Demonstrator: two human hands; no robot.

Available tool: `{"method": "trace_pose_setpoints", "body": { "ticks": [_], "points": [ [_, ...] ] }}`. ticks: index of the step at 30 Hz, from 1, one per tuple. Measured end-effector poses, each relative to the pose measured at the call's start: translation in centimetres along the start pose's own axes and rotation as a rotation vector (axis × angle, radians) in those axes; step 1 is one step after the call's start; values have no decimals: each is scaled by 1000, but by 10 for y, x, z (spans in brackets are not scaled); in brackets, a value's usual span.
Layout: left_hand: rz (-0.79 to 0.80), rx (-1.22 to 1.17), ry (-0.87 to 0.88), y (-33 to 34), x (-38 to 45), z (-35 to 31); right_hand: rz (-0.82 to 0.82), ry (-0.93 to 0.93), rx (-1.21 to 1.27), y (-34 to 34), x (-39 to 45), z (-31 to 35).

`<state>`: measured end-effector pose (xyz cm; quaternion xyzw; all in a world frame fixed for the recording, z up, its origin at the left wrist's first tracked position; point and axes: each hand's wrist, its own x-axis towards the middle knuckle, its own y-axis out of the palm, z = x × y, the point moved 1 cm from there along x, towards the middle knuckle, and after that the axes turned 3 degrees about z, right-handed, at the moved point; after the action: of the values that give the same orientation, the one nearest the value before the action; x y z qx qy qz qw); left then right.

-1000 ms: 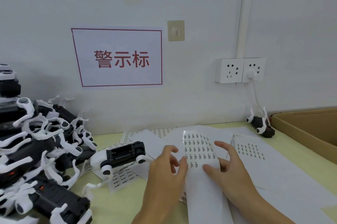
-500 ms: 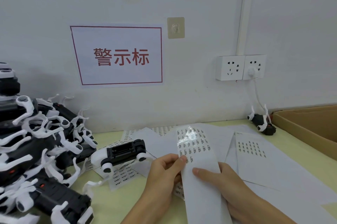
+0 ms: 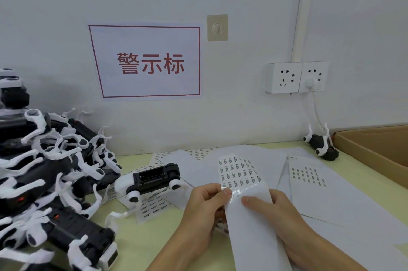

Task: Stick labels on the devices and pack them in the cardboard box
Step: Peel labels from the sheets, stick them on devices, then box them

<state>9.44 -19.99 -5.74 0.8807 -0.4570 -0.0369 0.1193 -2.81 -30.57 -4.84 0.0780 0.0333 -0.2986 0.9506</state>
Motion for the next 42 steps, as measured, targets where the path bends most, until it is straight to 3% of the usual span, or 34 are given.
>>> {"method": "trace_pose_setpoints", "body": {
  "ticks": [8,14,17,22,28,42],
  "points": [
    [9,2,13,1,0,2,-37,-6,-26,0,2,-3],
    [-156,273,109,4,0,5,-82,-5,-48,-1,4,-8],
    [-258,443,254,7,-1,6,-128,-8,-62,-1,5,-10],
    [-283,784,517,13,-5,8,-173,-21,-118,1,5,-10],
    [-207,886,653,15,-7,9,-171,-64,-169,3,3,-9],
    [-233,1104,678,20,-12,10,-126,-129,-131,3,7,-15]
  ]
}}
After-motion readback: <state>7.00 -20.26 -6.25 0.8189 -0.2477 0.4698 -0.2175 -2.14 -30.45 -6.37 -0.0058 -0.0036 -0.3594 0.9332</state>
